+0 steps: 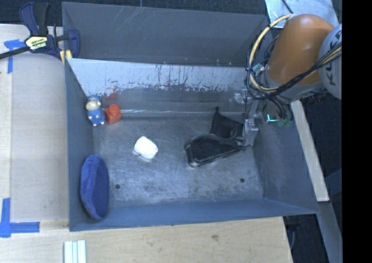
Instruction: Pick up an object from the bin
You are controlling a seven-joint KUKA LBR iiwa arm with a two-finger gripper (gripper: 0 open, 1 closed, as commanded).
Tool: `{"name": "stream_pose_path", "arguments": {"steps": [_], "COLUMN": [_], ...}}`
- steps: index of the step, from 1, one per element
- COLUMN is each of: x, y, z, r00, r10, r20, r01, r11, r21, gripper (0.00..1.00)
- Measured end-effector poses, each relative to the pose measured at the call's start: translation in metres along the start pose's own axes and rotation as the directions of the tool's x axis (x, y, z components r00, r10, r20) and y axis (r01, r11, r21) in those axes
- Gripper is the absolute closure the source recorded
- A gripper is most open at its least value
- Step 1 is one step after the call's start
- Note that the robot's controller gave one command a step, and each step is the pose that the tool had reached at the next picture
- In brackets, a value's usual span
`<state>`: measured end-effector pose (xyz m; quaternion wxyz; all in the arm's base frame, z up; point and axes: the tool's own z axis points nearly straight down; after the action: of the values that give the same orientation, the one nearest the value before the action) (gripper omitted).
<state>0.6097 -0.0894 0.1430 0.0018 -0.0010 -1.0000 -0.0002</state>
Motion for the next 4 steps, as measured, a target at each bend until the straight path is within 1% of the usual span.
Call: {"name": "stream_pose_path", "arguments": {"steps": [1,2,3,4], "x": [0.003,0.006,0.011,0.012], "y": [0.029,0.030,0.027,0.032], "z": [0.055,0.062,0.060,-0.025], "r00": [0.997,0.986,0.986,0.993], "r10": [0.080,-0.164,-0.166,-0.118], "r20": [0.014,0.031,-0.001,0.016], "r01": [-0.080,0.164,0.166,0.118], "r11": [0.997,0.987,0.986,0.993], "r21": [0.003,0.005,0.003,0.003], "gripper": [0.00,0.00,1.00,1.00]}}
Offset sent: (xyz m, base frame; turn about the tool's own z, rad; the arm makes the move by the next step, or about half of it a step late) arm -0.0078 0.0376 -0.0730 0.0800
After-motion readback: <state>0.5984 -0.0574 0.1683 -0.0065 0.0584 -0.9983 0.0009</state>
